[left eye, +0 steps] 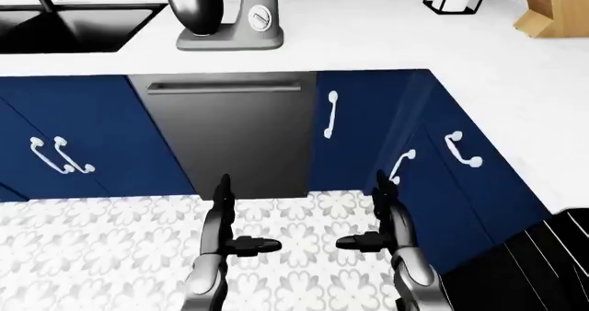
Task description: Open the stand mixer head.
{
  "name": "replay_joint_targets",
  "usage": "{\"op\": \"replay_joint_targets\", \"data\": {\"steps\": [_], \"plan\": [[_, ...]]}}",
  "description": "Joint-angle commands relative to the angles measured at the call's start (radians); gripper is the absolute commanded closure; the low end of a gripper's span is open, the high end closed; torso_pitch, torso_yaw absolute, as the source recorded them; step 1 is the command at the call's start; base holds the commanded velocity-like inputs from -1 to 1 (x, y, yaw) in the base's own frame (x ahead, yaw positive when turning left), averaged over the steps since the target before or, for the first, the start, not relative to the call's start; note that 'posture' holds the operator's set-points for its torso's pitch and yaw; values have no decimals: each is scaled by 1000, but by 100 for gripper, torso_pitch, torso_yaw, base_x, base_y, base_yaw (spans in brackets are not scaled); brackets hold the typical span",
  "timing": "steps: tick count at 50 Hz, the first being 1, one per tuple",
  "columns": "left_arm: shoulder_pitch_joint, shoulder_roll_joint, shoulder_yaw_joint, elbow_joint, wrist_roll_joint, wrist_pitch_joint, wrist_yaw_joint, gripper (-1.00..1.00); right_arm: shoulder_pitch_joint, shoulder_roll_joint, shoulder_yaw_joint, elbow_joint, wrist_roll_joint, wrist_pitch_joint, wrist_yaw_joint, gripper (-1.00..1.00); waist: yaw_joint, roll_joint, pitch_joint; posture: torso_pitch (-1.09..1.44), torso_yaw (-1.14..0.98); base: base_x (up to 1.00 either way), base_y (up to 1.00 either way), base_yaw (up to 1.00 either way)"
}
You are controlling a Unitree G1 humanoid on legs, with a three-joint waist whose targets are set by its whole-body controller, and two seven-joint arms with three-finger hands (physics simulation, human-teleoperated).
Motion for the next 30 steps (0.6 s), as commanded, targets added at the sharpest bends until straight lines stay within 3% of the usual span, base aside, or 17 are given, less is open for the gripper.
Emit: {"op": "replay_joint_targets", "data": {"steps": [1, 3, 4, 5, 7, 8, 16, 18, 23, 30], "plan": [[-28, 4, 1, -85, -4, -60, -4, -100, -20, 3, -1, -119, 31, -46, 13, -100, -2, -8, -1, 0, 0, 0, 0, 0], [-28, 4, 1, -83, -3, -61, -5, -100, -17, 3, 3, -123, 34, -44, 17, -100, 7, -1, -62, 0, 0, 0, 0, 0], [-28, 4, 1, -83, -3, -60, -5, -100, -17, 3, 4, -125, 35, -43, 17, -100, 7, -1, -52, 0, 0, 0, 0, 0], [-29, 5, 3, -84, -3, -60, -5, -100, -17, 3, 4, -122, 35, -45, 17, -100, 6, -6, -16, 0, 0, 0, 0, 0], [-29, 4, 3, -82, -3, -61, -5, -100, -15, 3, 7, -125, 36, -43, 20, -100, 6, -7, -70, 0, 0, 0, 0, 0], [-28, 4, 2, -82, -2, -62, -6, -100, -15, 2, 8, -125, 36, -42, 22, -100, 7, -7, -75, 0, 0, 0, 0, 0], [-28, 1, 4, -108, -11, -84, -5, -100, -22, 13, -3, -162, 87, -48, 26, -100, 7, -4, -82, 0, 0, 0, 0, 0], [-31, 3, 3, -112, 13, -157, 11, -100, -21, 20, -2, -216, 134, -77, 37, -100, 7, -3, -86, 0, 0, 0, 0, 0], [-2, -16, -3, -291, -55, -291, 8, -100, 24, 28, 36, -388, 254, -228, 118, -100, 5, -3, -93, 0, 0, 0, 0, 0], [10, -17, -13, -367, -81, -337, 3, -100, 37, 21, 48, -472, 290, -200, 118, -100, 5, -2, -95, 0, 0, 0, 0, 0]]}}
